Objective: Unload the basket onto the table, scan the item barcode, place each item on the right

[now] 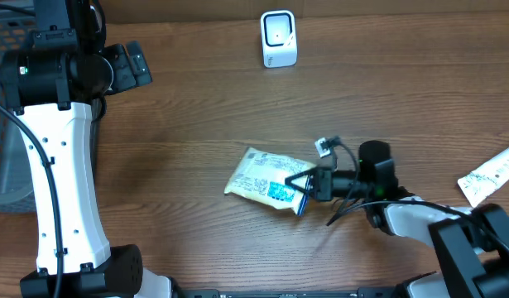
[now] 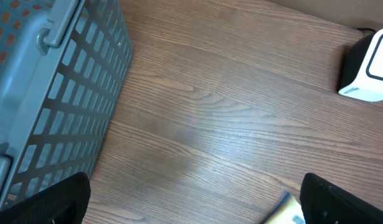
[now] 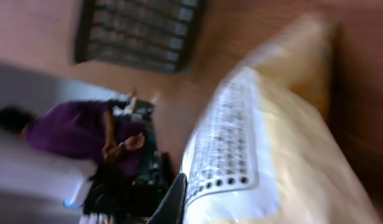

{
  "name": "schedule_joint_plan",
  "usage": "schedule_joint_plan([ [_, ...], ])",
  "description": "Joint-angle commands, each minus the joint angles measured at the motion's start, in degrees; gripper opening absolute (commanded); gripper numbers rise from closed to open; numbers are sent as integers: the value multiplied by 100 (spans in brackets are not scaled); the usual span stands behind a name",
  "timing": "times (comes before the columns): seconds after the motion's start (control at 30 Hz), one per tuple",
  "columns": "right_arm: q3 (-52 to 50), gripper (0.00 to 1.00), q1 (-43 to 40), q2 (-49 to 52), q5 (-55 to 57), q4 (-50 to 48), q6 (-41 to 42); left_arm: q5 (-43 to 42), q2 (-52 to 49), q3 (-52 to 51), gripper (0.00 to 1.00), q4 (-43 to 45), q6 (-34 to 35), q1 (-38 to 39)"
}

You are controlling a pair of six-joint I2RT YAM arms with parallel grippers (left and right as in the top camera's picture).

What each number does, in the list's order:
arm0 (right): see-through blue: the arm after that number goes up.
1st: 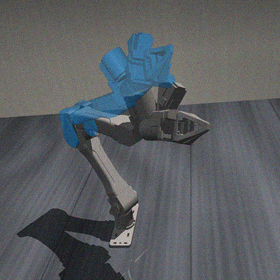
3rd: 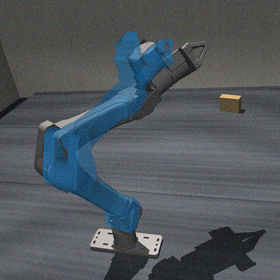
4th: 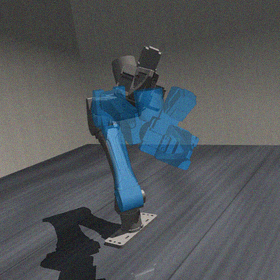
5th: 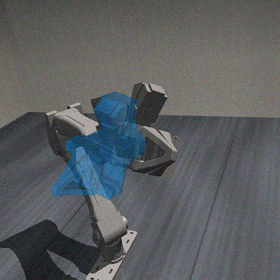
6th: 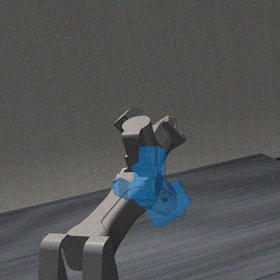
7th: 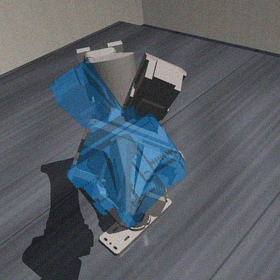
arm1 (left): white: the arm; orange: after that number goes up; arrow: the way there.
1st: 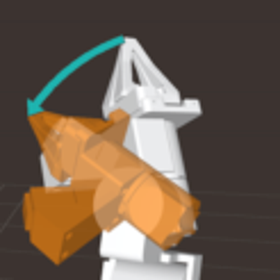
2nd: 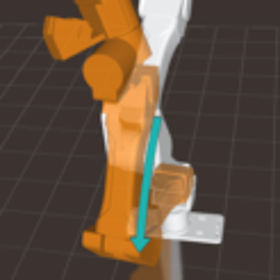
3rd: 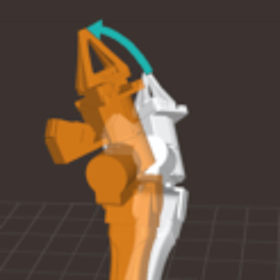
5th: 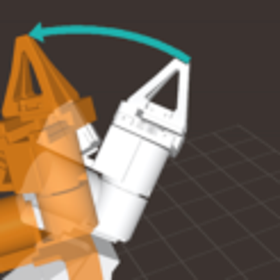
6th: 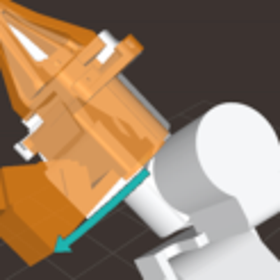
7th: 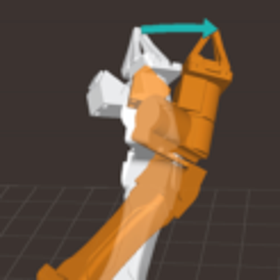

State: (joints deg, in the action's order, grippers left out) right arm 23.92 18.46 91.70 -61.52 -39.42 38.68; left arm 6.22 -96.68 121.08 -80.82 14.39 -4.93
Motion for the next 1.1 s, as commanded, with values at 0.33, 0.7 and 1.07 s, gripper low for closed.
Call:
schedule_joint_plan([
  [0.33,13,4,-758,-407,-1644,361,-376,-9,20,-20,100,2,-151,-20],
  [0.7,684,4,341,-404,-826,-752,833,-9,-9,-20,100,4,-149,-20],
  [1.07,911,4,955,-136,98,-363,1016,-20,-201,-20,100,4,179,-20],
])
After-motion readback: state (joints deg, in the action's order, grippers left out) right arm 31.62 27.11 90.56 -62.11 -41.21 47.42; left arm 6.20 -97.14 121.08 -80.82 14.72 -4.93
